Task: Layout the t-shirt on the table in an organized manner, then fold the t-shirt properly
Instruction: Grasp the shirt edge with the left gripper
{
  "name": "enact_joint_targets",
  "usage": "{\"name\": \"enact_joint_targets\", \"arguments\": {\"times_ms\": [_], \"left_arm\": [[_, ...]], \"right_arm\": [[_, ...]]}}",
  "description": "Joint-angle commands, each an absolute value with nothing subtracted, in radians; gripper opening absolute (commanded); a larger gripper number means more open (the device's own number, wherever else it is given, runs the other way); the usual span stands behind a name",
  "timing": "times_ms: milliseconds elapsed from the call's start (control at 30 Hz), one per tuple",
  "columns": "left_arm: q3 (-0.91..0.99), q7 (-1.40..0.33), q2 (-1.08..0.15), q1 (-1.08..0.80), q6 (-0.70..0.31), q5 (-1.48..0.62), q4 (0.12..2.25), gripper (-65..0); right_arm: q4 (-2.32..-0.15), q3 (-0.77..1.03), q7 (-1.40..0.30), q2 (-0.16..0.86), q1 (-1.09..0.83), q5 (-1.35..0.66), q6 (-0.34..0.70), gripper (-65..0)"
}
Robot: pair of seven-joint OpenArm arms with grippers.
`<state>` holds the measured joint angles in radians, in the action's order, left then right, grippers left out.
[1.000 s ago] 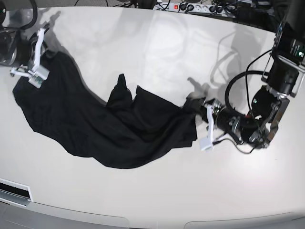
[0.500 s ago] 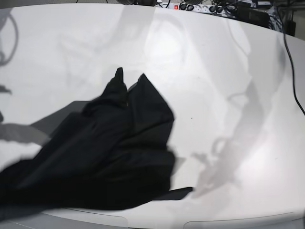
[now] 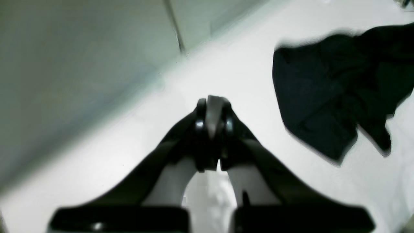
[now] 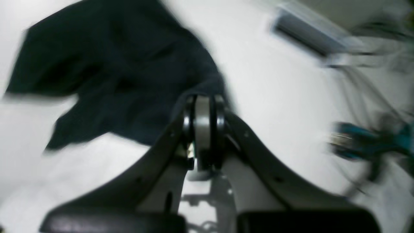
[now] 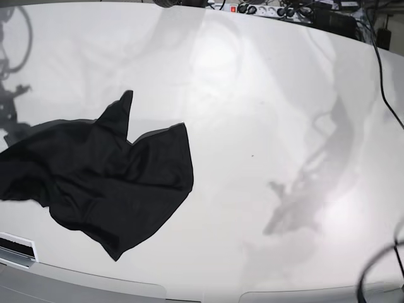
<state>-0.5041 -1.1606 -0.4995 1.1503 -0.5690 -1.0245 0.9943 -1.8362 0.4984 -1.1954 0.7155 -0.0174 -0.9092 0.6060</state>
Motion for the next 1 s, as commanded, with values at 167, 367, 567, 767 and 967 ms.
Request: {"name": "enact_joint_targets", "arguments": {"times_ms": [167,367,567,767,967], "left_arm": [[-0.508,-1.166,-0.385,0.928,-0.626,-1.026,0.993,-65.0],[-0.508,-1.05,-0.276,0.772,-0.641,-0.895,0.992,-53.7],[-0.509,-1.002,-0.148,0.756,-0.622,-0.777,0.992,-31.9],[-0.511,-0.896,-0.035,0.746,-0.541,-0.622,0.911,-31.9],[-0.511,-0.759,0.042,0.747,-0.549,-0.569,0.727,-32.1]], "right_arm": [[-1.821,0.508,-1.169,0.638,-0.078,-0.915,0.648,-65.0],[-1.818,0.509,-1.164,0.561,-0.149,-0.856,0.652,-65.0],[-1.817,0.508,-1.164,0.536,-0.174,-0.857,0.663,-65.0],[-1.817,0.509,-1.164,0.529,-0.174,-0.86,0.662,-65.0],[-1.817,0.509,-1.164,0.529,-0.174,-0.857,0.662,-65.0]]}}
